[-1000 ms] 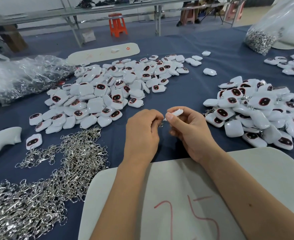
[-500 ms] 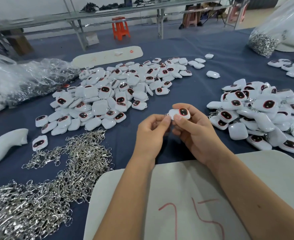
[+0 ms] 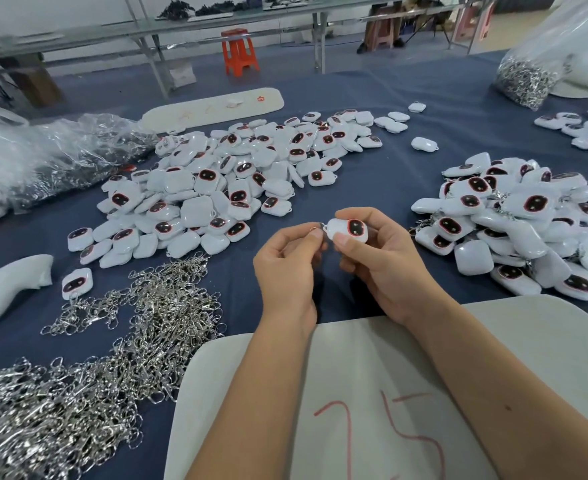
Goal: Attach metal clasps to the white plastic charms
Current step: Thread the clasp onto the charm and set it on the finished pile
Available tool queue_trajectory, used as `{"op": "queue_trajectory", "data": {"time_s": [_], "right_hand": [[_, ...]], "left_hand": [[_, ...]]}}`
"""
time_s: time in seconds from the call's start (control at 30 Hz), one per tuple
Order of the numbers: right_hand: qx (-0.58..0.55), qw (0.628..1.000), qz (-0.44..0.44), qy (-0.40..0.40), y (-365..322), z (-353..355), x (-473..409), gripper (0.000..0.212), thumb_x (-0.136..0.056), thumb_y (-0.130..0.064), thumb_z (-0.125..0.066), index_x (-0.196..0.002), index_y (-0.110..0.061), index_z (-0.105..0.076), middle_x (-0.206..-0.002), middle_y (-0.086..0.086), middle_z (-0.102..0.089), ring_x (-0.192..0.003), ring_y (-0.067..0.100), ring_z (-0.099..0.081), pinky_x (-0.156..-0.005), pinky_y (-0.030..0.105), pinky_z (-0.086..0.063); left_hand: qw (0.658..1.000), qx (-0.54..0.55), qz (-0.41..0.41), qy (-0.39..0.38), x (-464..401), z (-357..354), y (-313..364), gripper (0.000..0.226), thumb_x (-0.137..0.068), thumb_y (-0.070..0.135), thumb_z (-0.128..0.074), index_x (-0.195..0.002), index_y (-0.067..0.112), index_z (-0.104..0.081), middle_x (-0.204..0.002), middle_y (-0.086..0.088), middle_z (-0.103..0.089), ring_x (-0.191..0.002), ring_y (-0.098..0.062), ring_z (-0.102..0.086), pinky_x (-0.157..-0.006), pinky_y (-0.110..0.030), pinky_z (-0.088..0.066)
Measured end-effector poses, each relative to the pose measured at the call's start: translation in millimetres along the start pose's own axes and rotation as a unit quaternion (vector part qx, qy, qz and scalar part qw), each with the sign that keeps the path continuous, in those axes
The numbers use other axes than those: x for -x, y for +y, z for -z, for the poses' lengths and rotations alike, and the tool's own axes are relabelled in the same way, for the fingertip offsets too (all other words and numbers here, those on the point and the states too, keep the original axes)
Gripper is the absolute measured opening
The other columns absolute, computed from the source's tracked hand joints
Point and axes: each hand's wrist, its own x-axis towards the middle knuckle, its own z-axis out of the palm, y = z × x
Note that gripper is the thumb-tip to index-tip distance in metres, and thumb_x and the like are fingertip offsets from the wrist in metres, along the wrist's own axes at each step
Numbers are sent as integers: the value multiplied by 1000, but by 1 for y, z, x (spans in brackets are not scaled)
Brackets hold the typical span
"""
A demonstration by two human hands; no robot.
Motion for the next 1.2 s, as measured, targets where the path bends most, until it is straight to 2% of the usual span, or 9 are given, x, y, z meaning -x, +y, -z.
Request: {"op": "queue_trajectory", "data": {"time_s": [0.1,0.2,0.3,0.5,0.67,0.77,0.93,1.1,1.2], "right_hand": [[-17,1000,-15,4,-1,1,-1,21,-95,-2,-70,-115,-11,-71,-87,2,-68,-73,13,-56,-62,23,-48],[-35,999,-26,0,0,2,-1,18,-96,-5,-70,-114,-9,-71,-81,6,-65,-67,13,-54,-60,23,-47],[-24,999,-23,-9,0,3,-1,25,-91,-11,-75,-116,-10,-71,-82,7,-66,-66,15,-53,-63,26,-45],[2,1000,-8,-29,0,1,0,27,-87,-18,-75,-114,-21,-71,-94,4,-76,-82,19,-59,-66,25,-50],[7,999,-6,-38,1,1,1,28,-87,-18,-78,-114,-22,-72,-93,7,-75,-84,23,-57,-66,26,-49],[-2,999,-6,-36,0,1,1,29,-85,-17,-79,-113,-20,-74,-94,9,-75,-84,18,-65,-64,24,-50],[-34,999,-14,-19,-1,3,1,23,-90,-8,-77,-112,-15,-75,-93,9,-74,-81,16,-66,-61,21,-48],[-32,999,-9,-11,-1,2,0,21,-88,-9,-78,-109,-14,-75,-94,8,-73,-79,15,-67,-61,21,-49],[2,1000,8,-12,1,2,1,20,-91,-8,-77,-110,-13,-74,-93,9,-72,-81,16,-67,-62,23,-50]], "left_hand": [[991,-112,-74,0,-4,5,0,23,-87,-4,-72,-79,17,-76,-77,-6,-75,-74,-18,-67,-76,-32,-56],[956,-244,-160,-31,-10,12,1,25,-87,2,-74,-78,26,-73,-78,1,-74,-79,-26,-69,-80,-43,-59],[941,-272,-201,-33,-9,13,0,23,-89,5,-70,-81,26,-72,-79,9,-72,-77,-16,-69,-80,-43,-59],[970,-161,-182,-15,-9,7,-5,24,-92,-5,-64,-86,17,-72,-76,-8,-71,-68,-19,-67,-75,-42,-61],[993,-42,-106,-17,-6,4,-4,27,-92,-6,-66,-85,18,-76,-76,-6,-70,-67,-16,-62,-72,-30,-54],[993,-57,-107,-14,-7,6,-2,28,-91,-6,-67,-83,19,-76,-78,-6,-71,-72,-17,-64,-75,-32,-54],[903,-323,-283,-27,-7,14,3,21,-89,1,-68,-86,21,-74,-80,15,-71,-80,-7,-67,-74,-19,-52],[798,-447,-399,-64,-9,18,5,20,-87,-6,-62,-87,12,-72,-81,4,-66,-77,-18,-59,-69,-33,-47],[764,-480,-426,-62,-10,18,6,20,-86,-7,-62,-88,10,-72,-83,-1,-66,-79,-23,-56,-69,-34,-43]]}}
